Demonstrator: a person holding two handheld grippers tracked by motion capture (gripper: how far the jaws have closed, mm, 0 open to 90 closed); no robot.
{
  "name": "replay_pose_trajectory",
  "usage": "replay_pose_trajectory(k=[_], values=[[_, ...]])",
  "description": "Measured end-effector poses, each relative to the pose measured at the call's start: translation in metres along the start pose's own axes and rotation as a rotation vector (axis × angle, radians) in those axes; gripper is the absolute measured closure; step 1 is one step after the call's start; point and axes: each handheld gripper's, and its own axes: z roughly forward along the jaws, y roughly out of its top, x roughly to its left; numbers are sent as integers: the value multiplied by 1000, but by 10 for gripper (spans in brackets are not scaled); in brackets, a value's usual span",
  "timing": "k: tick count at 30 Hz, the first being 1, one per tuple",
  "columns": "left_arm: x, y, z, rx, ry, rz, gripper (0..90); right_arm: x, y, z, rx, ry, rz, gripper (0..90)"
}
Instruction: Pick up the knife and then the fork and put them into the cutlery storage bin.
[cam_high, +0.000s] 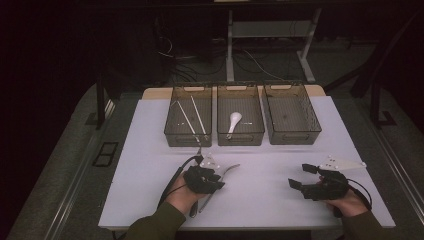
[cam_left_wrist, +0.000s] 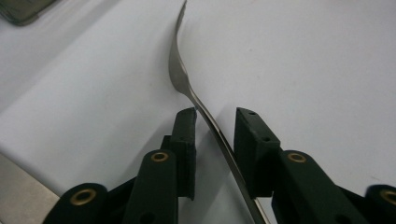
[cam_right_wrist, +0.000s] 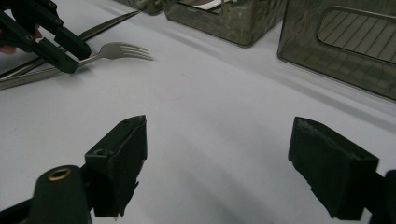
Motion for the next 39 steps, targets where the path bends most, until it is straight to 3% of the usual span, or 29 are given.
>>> replay_pose_trajectory(k=[8,9,13,23,27,29,33,35,39], values=[[-1,3,1,12,16,-15,741,1,0,1,4,0,-6,193],[-2,3,2,0,16,-32,745,1,0,1,4,0,-6,193],[3,6,3,8,16,-14,778,0,0,1,5,-1,-5,193],[9,13,10,-19,26,-43,844,1,0,1,5,0,-5,193],[11,18,14,-24,31,-21,869,1,0,0,2,0,-2,193],[10,19,15,-29,27,-38,870,0,0,0,2,1,0,193],[12,23,14,-37,9,-13,872,1,1,0,2,2,-1,194],[11,26,12,-64,-9,-23,872,1,1,0,4,4,1,195],[8,33,5,-101,-44,-1,874,1,6,-1,9,20,2,189]])
